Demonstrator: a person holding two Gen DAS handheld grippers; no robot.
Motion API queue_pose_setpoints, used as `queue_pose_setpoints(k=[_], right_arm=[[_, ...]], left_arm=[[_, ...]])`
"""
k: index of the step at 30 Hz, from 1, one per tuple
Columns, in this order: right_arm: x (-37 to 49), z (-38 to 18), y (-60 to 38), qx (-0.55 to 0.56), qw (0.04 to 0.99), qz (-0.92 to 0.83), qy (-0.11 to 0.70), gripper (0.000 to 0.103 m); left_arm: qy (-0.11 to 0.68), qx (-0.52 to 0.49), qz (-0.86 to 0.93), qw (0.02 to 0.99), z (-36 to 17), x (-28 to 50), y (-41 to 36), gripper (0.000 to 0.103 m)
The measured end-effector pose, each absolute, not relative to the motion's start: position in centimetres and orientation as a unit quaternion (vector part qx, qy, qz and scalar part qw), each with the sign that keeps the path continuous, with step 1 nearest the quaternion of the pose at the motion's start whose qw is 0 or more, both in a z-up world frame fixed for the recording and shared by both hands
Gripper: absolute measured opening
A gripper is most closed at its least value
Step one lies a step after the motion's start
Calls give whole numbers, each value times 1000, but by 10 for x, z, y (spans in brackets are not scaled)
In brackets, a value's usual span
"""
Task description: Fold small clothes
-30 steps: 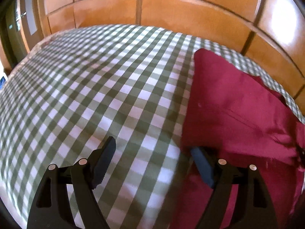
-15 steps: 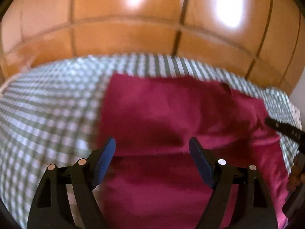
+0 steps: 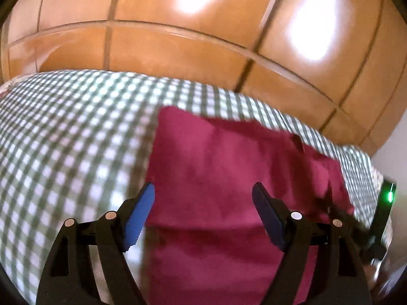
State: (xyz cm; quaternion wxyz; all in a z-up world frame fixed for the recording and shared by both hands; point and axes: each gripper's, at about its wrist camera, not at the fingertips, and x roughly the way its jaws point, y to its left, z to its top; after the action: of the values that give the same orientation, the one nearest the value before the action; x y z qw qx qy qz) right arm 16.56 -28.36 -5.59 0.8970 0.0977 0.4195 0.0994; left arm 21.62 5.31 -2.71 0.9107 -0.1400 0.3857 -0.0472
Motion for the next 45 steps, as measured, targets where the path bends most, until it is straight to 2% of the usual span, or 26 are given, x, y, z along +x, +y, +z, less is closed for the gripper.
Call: queue_pose_setpoints(k=[4, 9, 12, 16, 20, 25, 31, 38, 41, 45], right_arm=[[165, -58, -285, 104, 897, 102, 417, 46], [164, -58, -286, 110, 897, 105, 415, 46], [164, -59, -287, 114, 897, 107, 414, 46], [164, -60, -287, 120, 896, 110, 413, 47], [165, -60, -288, 123, 896, 110, 413, 47], [164, -60, -287, 123, 896, 108, 413, 47], [163, -60, -285, 117, 897, 105, 413, 47], [163, -61, -286, 119, 897, 105, 413, 47], [163, -61, -286, 119, 897, 106, 413, 47], [163, -60, -285, 117, 897, 104, 413, 47]], left_arm=[[388, -128, -35, 912, -22, 254, 54, 72], [425, -124, 21, 896, -47, 309, 54, 62], [464, -108, 85, 875, -79, 330, 64, 63], [450, -88, 104, 883, -88, 331, 63, 67], [445, -89, 124, 882, -76, 317, 66, 73], [396, -69, 71, 913, -41, 258, 36, 73], [434, -37, 38, 899, -77, 233, 6, 74], [430, -42, 45, 900, -55, 213, 7, 74], [418, -44, 49, 906, -45, 190, 10, 81], [410, -47, 49, 910, -36, 162, 12, 81]])
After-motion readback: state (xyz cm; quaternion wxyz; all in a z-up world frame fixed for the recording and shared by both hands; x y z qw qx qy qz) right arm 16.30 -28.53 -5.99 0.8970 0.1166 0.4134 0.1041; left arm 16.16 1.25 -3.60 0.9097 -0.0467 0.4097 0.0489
